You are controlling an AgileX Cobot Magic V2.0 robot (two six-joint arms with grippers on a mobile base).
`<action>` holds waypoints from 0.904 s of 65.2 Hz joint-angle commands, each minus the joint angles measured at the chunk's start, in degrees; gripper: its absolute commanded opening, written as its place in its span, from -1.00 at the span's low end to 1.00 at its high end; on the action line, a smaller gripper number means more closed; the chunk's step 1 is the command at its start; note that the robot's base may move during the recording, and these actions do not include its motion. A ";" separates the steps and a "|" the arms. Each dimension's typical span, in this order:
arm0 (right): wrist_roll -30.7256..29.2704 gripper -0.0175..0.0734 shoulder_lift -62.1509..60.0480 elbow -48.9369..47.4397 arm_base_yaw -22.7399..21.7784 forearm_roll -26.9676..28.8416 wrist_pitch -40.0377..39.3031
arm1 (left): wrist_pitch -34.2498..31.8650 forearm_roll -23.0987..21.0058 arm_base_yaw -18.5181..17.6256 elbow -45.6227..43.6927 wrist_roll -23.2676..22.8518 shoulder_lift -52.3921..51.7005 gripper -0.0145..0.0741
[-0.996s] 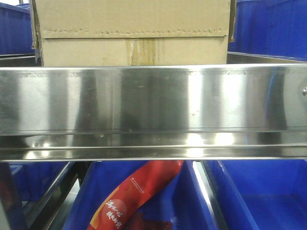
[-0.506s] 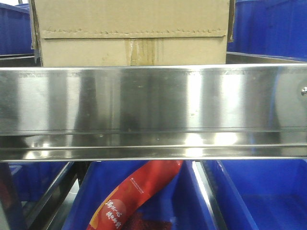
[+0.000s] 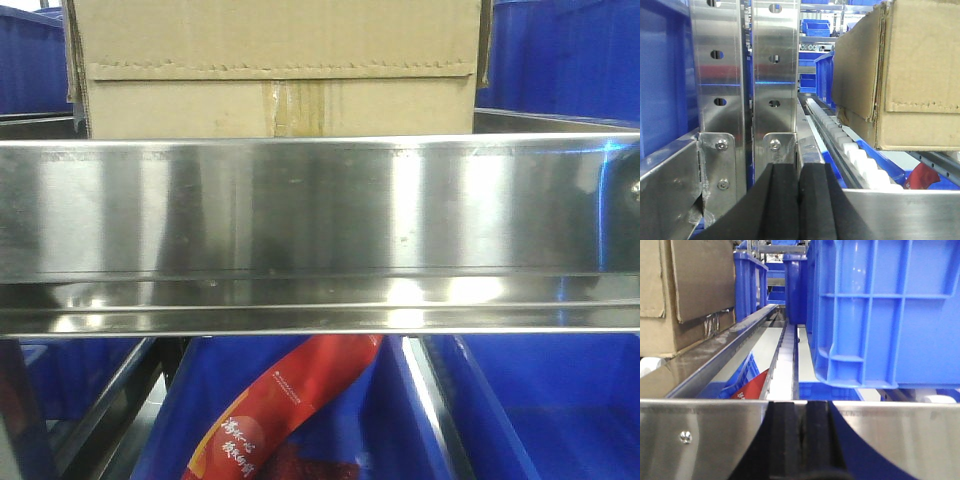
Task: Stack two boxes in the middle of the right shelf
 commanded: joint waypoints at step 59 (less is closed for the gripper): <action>0.13 -0.97 -0.40 0.06 -0.29 -0.44 -0.80 | -1.13 -0.24 0.23 -0.16 -0.02 -0.29 -0.92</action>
